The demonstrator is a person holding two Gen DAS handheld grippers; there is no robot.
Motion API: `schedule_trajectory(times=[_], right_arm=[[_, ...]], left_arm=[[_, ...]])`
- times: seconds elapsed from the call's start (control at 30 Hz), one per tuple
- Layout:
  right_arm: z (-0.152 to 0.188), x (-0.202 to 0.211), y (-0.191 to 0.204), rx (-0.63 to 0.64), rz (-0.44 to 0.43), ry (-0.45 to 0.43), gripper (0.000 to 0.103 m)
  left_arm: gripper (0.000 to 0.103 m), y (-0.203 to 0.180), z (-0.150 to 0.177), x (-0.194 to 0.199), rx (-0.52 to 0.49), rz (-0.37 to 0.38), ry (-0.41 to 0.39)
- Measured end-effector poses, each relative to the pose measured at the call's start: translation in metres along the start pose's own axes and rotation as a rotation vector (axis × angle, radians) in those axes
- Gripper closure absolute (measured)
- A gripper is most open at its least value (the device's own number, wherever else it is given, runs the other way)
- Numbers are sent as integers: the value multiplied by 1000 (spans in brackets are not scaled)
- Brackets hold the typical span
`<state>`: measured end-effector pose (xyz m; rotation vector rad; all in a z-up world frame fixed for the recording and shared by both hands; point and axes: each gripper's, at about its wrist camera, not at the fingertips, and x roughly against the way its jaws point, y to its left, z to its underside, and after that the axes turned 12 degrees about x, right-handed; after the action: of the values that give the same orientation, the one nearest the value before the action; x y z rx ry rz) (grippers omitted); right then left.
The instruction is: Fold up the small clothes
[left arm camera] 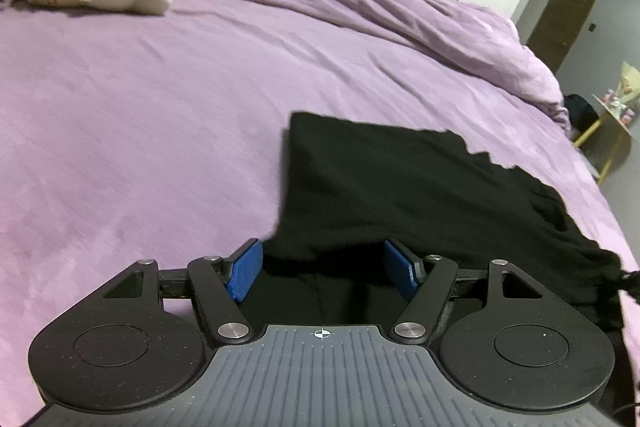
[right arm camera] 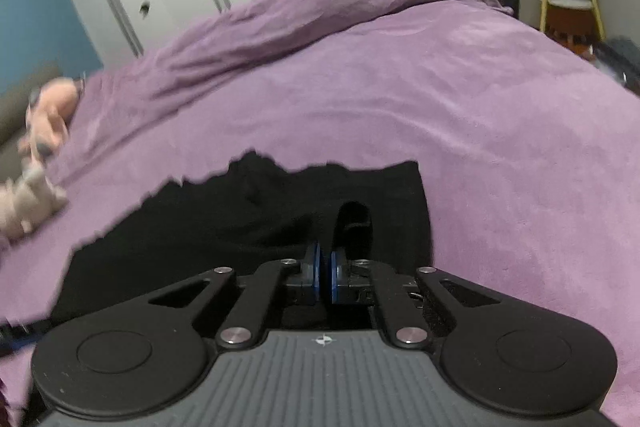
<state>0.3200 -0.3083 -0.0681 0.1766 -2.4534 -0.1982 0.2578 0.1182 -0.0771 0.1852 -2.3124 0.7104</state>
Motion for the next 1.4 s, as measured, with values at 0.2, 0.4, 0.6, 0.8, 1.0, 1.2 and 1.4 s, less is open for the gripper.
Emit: schedule_trajectory(times=[0.2,0.4,0.6,0.8,1.0,1.2,1.4], right_arm=[[7,14,-13,-76,75,1,82],[27,38,-12,-165,-47,-19,70],[41,34,-20,-254,-81,19,70],[33,18,-30,-357,-115,8,70],[28,-10,-28,-366,-69,57,84],[25,-7,-39,-474,-198,31,98],[40,14,-43,-346,-86,66,98]], left_arm=[[31,15,-13,4,51,-51,-9],[29,-6,-13,11,-40,8,-20],[28,-38,-7,-8,-124,20,15],[28,-46,-9,-30,-115,-16,56],[28,-44,-3,-36,-167,-41,75],[28,-43,-4,-35,-181,-40,78],[23,-30,-6,-31,-208,-53,92]])
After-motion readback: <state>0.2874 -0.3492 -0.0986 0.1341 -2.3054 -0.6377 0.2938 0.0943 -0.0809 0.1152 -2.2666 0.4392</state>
